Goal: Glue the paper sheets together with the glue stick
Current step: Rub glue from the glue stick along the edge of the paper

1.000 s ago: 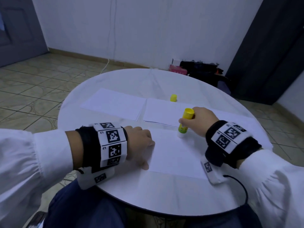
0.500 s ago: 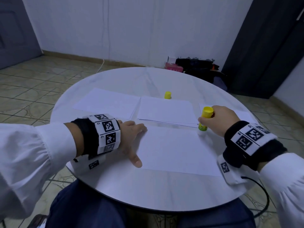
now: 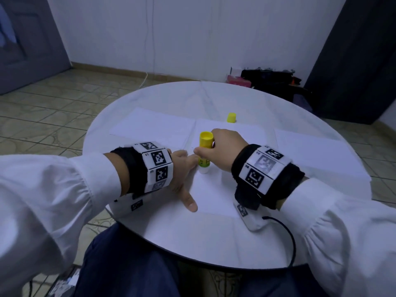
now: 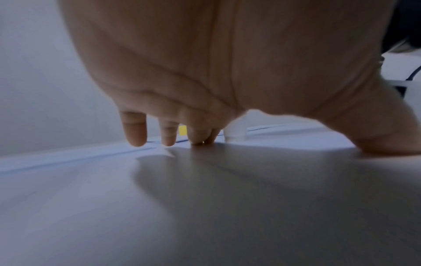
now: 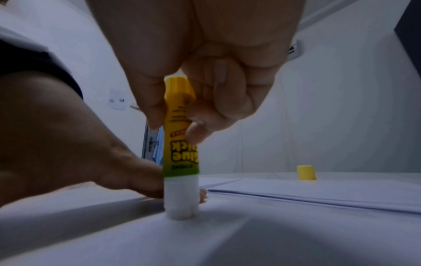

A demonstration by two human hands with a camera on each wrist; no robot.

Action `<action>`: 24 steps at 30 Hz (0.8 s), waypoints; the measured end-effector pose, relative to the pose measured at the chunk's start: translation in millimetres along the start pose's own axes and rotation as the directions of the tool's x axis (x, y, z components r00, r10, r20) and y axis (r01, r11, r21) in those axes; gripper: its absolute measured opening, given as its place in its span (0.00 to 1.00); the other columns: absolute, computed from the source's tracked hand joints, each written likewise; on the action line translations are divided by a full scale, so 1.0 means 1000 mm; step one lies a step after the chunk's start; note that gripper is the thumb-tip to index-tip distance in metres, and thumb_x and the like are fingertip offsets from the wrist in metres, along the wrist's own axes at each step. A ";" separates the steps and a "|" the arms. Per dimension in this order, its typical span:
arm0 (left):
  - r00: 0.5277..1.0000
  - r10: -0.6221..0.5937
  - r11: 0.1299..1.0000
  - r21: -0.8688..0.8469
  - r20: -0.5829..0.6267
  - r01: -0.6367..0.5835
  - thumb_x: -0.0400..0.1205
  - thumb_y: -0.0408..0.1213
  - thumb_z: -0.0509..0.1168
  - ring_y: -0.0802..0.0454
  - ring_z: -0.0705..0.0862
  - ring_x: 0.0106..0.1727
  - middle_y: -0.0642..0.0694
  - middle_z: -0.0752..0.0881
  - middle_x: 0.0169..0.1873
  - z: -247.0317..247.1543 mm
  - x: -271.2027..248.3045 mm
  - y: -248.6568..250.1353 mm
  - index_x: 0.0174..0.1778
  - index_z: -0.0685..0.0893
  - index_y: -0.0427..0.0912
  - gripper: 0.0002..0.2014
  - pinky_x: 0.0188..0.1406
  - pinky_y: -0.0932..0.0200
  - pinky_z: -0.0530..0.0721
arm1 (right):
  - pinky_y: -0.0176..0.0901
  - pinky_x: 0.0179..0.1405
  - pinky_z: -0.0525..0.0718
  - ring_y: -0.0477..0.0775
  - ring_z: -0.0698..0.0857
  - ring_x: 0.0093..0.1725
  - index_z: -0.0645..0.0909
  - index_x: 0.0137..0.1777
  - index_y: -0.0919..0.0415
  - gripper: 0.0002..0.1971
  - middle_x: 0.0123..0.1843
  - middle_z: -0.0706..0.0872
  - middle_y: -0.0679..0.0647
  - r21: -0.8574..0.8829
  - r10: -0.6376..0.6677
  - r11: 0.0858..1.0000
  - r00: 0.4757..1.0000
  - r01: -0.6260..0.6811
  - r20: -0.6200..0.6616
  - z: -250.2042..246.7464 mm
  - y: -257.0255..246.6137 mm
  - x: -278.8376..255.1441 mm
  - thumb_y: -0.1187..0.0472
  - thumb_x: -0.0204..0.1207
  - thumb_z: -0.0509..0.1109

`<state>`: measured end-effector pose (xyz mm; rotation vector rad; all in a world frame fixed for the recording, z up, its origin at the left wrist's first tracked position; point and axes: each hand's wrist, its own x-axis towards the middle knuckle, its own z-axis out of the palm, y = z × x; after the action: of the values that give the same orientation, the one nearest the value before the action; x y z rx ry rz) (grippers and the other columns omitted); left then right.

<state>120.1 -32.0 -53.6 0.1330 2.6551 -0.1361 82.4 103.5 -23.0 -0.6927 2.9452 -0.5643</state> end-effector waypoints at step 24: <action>1.000 -0.015 0.997 0.077 0.010 0.015 0.50 0.80 0.69 0.37 0.69 0.72 0.50 0.64 0.76 -0.007 -0.007 0.008 0.79 0.49 0.56 0.65 0.73 0.38 0.67 | 0.44 0.47 0.77 0.50 0.80 0.43 0.80 0.45 0.60 0.15 0.42 0.83 0.50 0.028 -0.140 0.990 0.986 0.138 0.092 -0.024 0.036 -0.084 0.47 0.73 0.70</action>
<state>123.8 -23.6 -44.7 0.1372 2.6413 -0.2440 139.3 178.4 -16.0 -0.9025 2.8163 -0.5565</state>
